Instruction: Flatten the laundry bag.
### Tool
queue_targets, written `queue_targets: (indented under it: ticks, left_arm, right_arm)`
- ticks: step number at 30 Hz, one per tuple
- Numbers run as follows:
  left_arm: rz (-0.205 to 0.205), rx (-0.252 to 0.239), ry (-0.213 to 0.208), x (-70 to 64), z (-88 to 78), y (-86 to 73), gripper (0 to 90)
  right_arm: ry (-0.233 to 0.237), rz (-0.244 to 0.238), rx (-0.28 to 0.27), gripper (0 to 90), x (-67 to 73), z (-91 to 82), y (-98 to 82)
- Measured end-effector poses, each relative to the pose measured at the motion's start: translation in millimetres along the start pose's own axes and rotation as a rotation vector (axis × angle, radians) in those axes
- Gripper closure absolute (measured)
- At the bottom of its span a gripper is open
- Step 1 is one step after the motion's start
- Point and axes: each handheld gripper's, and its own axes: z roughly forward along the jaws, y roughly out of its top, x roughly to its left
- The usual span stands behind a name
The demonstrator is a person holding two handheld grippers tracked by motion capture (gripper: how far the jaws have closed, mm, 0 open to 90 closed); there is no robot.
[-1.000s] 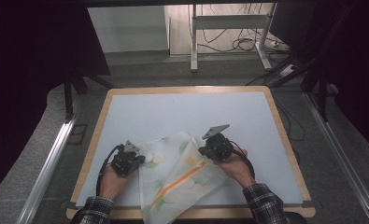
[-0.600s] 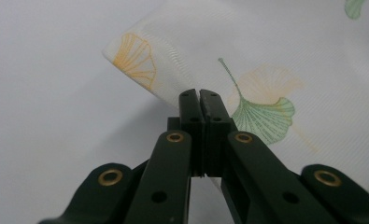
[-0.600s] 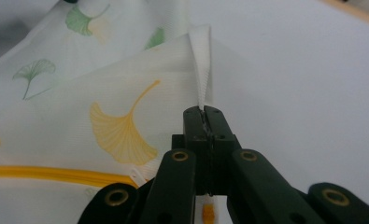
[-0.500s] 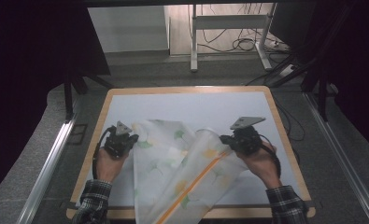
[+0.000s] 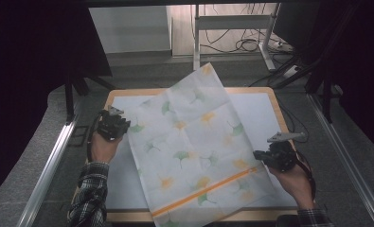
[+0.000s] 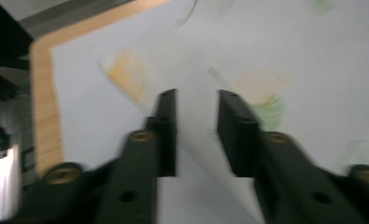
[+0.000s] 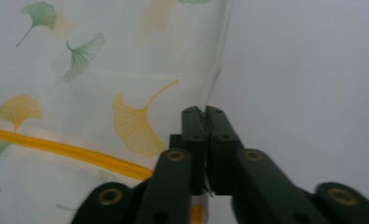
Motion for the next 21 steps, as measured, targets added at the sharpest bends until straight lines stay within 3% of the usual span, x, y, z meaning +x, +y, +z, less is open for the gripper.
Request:
queue_targets:
  ticks: [3,6,7,9,12,15,18,20,21]
  left_arm:
    - [0.040,0.028,-0.023,-8.9,-3.8,-10.1,49.2]
    - [0.026,0.027,-0.060,-16.2,-10.4,-25.6,43.0]
    - [0.021,0.036,-0.099,-22.4,-12.2,-38.8,40.4]
    - [0.026,0.039,-0.101,-26.1,-12.9,-46.1,39.5]
    - [-0.008,0.029,-0.125,-34.6,-12.8,-68.4,37.8]
    - [-0.060,0.063,-0.160,-38.9,-9.7,-79.1,33.9]
    - [-0.051,0.097,-0.153,-46.7,-4.6,-80.6,30.6]
    - [-0.029,0.134,-0.144,-52.6,3.3,-82.0,33.8]
    - [-0.045,0.130,-0.130,-53.9,3.1,-81.6,34.5]
  right_arm:
    - [0.006,-0.005,0.045,67.8,-1.0,7.5,-6.2]
    - [0.012,-0.003,0.010,61.8,-0.3,5.9,-0.1]
    - [-0.001,-0.018,0.000,57.2,1.1,8.0,5.1]
    - [-0.005,-0.027,0.001,55.5,1.4,10.4,7.4]
    - [-0.019,-0.029,0.005,48.5,0.7,20.3,11.6]
    - [-0.049,-0.033,0.016,44.8,-3.8,32.1,11.3]
    - [-0.051,-0.014,0.024,41.9,-10.3,39.3,6.0]
    - [-0.061,-0.009,0.034,40.8,-13.5,39.9,1.5]
    - [-0.058,-0.001,0.035,40.8,-15.2,38.9,-0.5]
